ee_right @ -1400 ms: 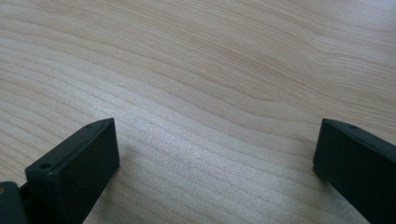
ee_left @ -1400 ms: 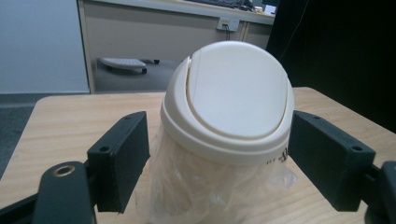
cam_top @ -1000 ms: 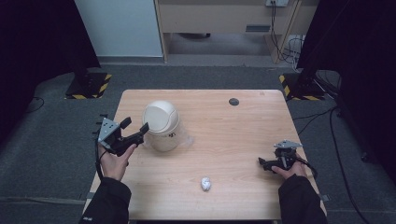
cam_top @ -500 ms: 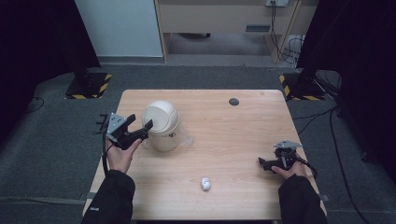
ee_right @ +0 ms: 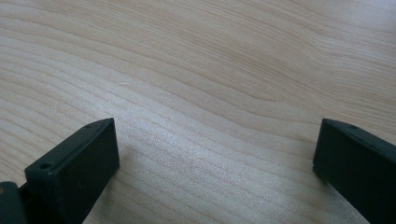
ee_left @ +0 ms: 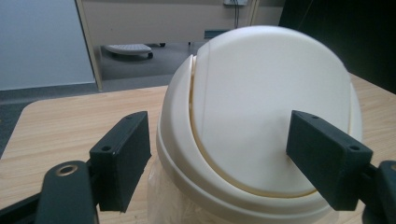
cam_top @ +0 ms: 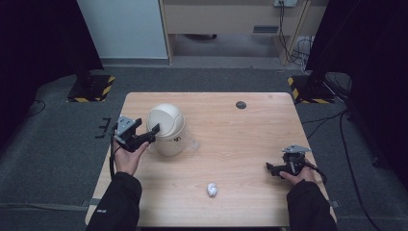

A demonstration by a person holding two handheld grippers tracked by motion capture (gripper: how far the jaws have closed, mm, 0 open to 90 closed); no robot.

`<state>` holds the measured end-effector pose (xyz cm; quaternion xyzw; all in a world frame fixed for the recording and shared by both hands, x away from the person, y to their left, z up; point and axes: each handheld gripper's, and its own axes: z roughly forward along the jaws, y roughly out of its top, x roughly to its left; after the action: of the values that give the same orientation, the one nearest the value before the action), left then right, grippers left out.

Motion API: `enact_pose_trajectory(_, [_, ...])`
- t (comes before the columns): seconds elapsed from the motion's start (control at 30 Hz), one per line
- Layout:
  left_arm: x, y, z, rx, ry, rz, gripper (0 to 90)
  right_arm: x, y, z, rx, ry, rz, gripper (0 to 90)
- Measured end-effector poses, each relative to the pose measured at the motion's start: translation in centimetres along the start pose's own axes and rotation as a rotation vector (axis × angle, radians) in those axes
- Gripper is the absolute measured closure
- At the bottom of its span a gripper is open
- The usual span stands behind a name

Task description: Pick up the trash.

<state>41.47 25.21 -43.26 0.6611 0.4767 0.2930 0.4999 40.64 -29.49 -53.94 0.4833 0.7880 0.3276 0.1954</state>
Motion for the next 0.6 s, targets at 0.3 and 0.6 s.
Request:
enact_pose_trajectory(0.3, [0.4,-0.3,0.8,0.031,0.012,-0.001,21.3,0.0,0.0,0.0,0.0,0.001,-0.001,0.5])
enact_pose_trajectory(0.6, [0.5,-0.2,1.7,0.063,0.03,0.013,20.2,0.0,0.0,0.0,-0.001,0.002,-0.001,0.5])
